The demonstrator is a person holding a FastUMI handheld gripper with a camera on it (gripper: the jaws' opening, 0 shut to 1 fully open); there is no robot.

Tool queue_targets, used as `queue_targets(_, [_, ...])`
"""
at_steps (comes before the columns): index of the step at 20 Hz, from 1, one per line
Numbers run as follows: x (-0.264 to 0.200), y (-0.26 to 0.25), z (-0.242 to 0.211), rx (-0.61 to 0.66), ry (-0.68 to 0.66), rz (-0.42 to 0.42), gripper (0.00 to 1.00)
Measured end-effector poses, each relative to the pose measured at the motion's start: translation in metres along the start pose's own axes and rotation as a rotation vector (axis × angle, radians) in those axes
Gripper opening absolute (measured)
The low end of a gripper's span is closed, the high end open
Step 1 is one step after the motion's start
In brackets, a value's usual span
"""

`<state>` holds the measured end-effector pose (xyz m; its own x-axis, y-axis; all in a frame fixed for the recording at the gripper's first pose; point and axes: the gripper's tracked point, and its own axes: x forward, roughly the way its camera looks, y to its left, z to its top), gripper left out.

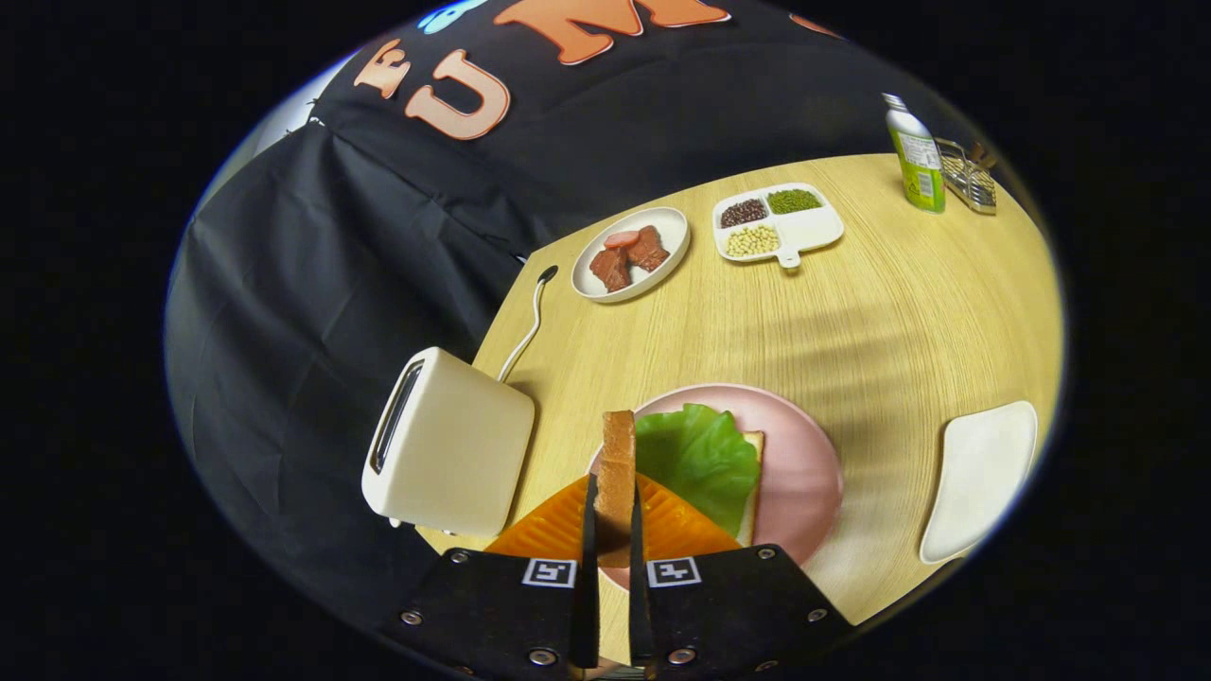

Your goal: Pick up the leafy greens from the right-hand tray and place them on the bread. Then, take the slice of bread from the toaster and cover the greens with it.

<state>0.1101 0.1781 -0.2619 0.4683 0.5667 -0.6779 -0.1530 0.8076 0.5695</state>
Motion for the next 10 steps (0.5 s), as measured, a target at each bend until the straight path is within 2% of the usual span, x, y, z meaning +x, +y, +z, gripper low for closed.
queue_targets(7, [0.005,-0.025,-0.008,-0.044,-0.001,-0.054,0.15])
queue_targets(9, [0.007,-0.038,-0.009,-0.065,-0.006,-0.092,0.22])
queue_targets(10, [0.007,-0.042,-0.01,-0.073,-0.008,-0.109,0.29])
